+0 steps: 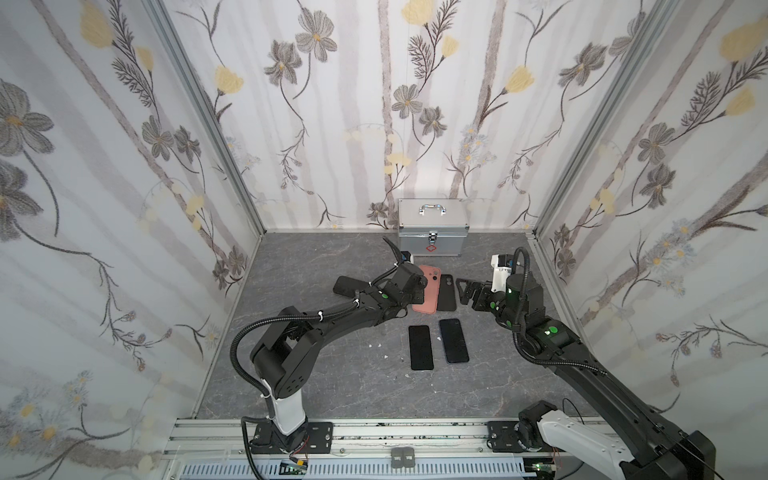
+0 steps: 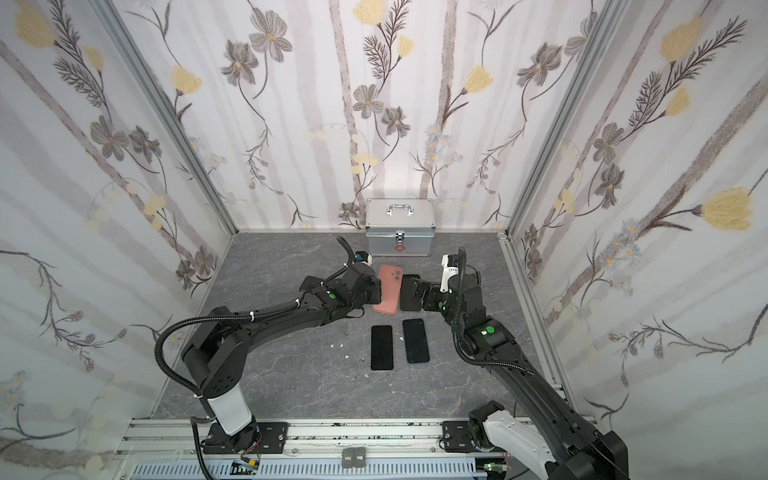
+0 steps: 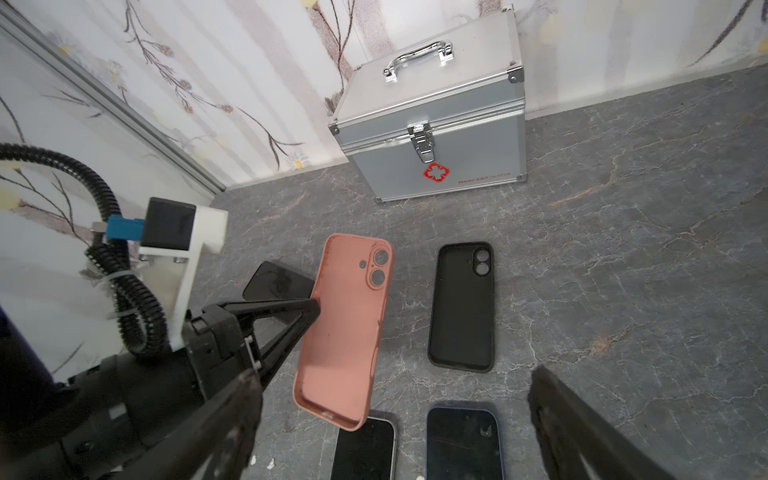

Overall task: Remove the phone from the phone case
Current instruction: 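Pass the pink case to the left gripper and lay it beside the black case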

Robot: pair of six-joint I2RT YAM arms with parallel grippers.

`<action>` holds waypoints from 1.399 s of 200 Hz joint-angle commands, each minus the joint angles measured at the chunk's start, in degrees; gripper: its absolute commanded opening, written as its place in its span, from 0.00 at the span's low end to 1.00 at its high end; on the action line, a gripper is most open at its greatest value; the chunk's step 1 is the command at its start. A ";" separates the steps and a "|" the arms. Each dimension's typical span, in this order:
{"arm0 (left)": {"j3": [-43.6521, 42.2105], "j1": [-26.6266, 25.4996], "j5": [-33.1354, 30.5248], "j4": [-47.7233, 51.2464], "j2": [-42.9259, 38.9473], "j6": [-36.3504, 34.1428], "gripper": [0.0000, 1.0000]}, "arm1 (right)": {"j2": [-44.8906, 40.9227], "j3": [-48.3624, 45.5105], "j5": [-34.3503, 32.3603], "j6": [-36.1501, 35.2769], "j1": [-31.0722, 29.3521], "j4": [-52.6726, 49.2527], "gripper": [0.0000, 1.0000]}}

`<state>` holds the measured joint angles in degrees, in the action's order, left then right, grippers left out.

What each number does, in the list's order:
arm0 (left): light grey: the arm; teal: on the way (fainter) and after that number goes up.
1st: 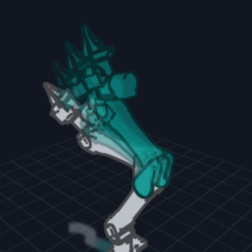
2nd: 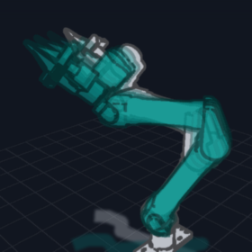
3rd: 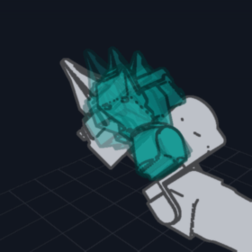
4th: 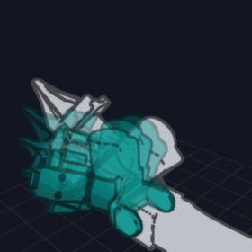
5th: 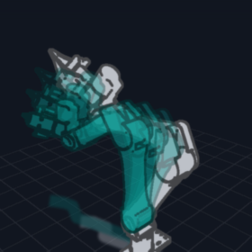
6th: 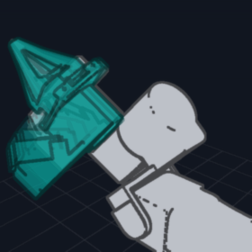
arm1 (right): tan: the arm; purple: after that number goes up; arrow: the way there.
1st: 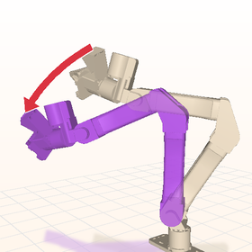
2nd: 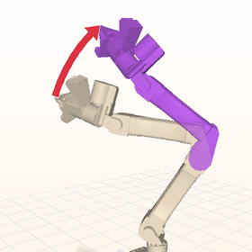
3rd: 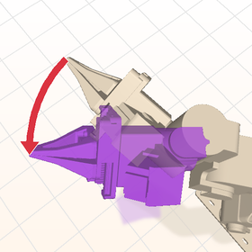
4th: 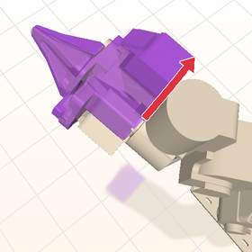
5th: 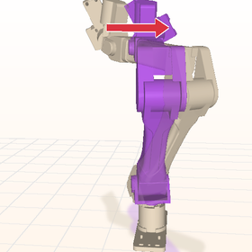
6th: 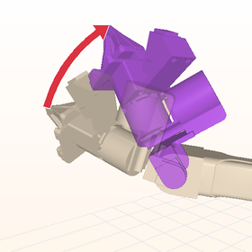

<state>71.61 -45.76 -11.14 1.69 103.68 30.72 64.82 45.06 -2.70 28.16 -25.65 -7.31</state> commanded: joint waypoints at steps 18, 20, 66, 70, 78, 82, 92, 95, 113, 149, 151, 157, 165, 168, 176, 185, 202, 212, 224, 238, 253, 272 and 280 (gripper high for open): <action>3.58 2.15 -2.88 2.04 5.07 6.59 0.00 | -0.96 -0.57 -3.23 1.06 0.03 2.96 1.00; 4.14 2.38 -2.85 2.36 5.40 6.84 0.00 | -1.00 -0.58 -3.24 0.85 0.00 2.93 1.00; 11.44 4.17 -1.72 7.80 12.62 8.65 0.00 | -1.37 -1.02 -3.04 0.14 0.03 2.22 1.00; 12.08 4.26 -1.61 8.15 13.21 8.72 0.00 | -1.38 -1.10 -2.95 0.14 0.03 2.24 1.00; 13.10 4.52 -1.12 8.95 14.41 9.11 0.00 | -1.36 -1.28 -3.01 0.14 0.06 2.26 1.00; 13.55 4.69 -0.82 9.25 14.82 9.45 0.00 | -1.36 -1.29 -3.10 0.03 0.00 2.23 1.00; 14.33 5.04 0.12 9.93 15.83 10.09 0.00 | -1.28 -1.29 -3.14 -0.27 -0.01 1.83 1.00; 14.54 5.26 0.41 10.11 16.07 10.26 0.00 | -1.25 -1.24 -3.17 -0.31 0.00 1.74 1.00; 15.03 5.82 0.52 11.24 17.07 10.85 0.00 | -1.63 -1.35 -3.20 -0.52 -0.01 1.31 1.00; 15.39 6.42 1.18 12.20 18.17 10.06 0.00 | -3.26 -4.23 -1.74 -1.51 -0.01 3.55 1.00; 15.46 6.46 1.33 12.26 18.32 10.00 0.00 | -3.33 -4.33 -1.73 -1.57 0.03 3.71 1.00; 15.57 6.59 1.99 12.32 18.61 9.97 0.00 | -3.54 -4.55 -1.76 -1.77 0.06 3.86 1.00; 15.73 6.63 2.49 12.37 18.92 9.91 0.00 | -3.76 -4.65 -1.79 -1.93 0.02 3.77 1.00; 15.75 6.69 2.68 12.38 19.00 9.89 0.00 | -3.78 -4.63 -1.78 -1.93 -0.01 3.70 1.00; 15.91 6.65 3.17 12.46 19.32 9.89 0.00 | -3.91 -4.63 -1.78 -1.90 0.05 3.63 1.00; 15.92 6.64 3.26 12.59 19.52 9.95 0.00 | -4.08 -4.72 -1.83 -1.87 -0.01 3.53 1.00; 16.12 6.69 3.13 12.56 19.96 9.57 0.00 | -4.32 -5.09 -1.37 -1.64 0.02 3.62 1.00; 16.53 6.82 3.55 12.78 20.51 9.29 0.00 | -4.33 -5.30 -1.35 -1.71 0.02 3.62 1.00; 17.03 7.00 4.22 12.76 21.13 9.28 0.00 | -4.25 -5.33 -1.40 -1.71 0.00 3.35 1.00; 17.61 6.93 4.67 12.96 21.75 9.28 0.00 | -4.22 -5.25 -1.44 -1.72 0.05 3.01 1.00; 18.01 7.02 4.78 13.24 22.27 9.36 0.03 | -4.35 -5.35 -1.27 -1.62 0.04 2.93 1.00; 17.98 7.11 4.10 13.60 22.44 9.62 0.12 | -4.62 -5.69 -0.99 -1.36 -0.01 3.08 1.00; 18.03 7.17 3.92 13.68 22.37 9.79 0.17 | -4.71 -5.92 -1.08 -1.36 0.07 3.09 1.00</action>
<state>89.12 -38.68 -6.42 14.79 125.84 40.03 60.34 39.68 -4.36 26.50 -25.65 -5.41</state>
